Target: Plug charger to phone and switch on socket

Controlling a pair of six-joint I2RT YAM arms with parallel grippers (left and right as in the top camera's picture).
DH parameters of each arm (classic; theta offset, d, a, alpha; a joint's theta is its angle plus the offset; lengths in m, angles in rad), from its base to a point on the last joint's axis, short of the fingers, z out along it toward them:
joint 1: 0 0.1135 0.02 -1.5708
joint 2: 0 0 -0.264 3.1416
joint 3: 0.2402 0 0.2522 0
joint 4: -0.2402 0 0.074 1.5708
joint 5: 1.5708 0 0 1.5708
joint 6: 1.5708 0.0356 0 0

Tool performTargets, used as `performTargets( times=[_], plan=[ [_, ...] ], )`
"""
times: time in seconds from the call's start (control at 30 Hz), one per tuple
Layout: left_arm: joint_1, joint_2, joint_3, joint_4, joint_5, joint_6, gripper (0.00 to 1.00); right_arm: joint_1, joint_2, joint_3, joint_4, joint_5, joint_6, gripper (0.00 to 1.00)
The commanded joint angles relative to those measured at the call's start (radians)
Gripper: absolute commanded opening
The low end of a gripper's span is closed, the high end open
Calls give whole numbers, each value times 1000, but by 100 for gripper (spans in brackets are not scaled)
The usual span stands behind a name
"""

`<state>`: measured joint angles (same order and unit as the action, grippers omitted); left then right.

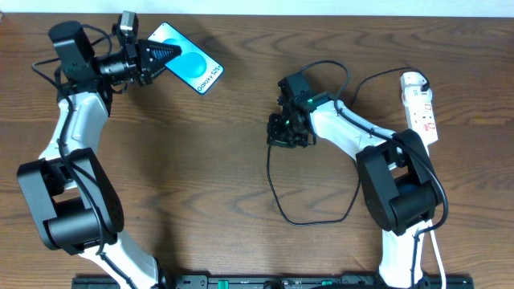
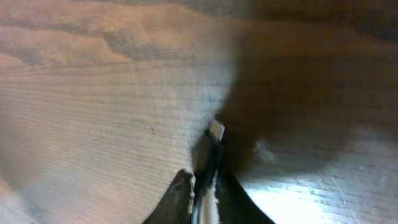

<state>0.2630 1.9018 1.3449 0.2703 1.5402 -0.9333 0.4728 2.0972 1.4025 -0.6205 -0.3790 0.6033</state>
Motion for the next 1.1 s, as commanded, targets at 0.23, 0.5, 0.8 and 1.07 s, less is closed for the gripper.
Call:
performTargets(
  times=[0.23, 0.5, 0.8, 1.07],
  plan=[
    [-51, -21, -37, 0, 32, 81, 7, -98, 5, 177, -211, 7, -214, 56],
    [-104, -19, -131, 1, 32, 95, 7, -108, 5, 256, -198, 1, -303, 57],
    [-182, -19, -207, 1, 23, 107, 7, -88, 5, 291, -160, -48, -313, 53],
    [-232, -11, -240, 0, -24, 149, 7, -85, 3, 304, -153, -110, -313, 50]
  ],
)
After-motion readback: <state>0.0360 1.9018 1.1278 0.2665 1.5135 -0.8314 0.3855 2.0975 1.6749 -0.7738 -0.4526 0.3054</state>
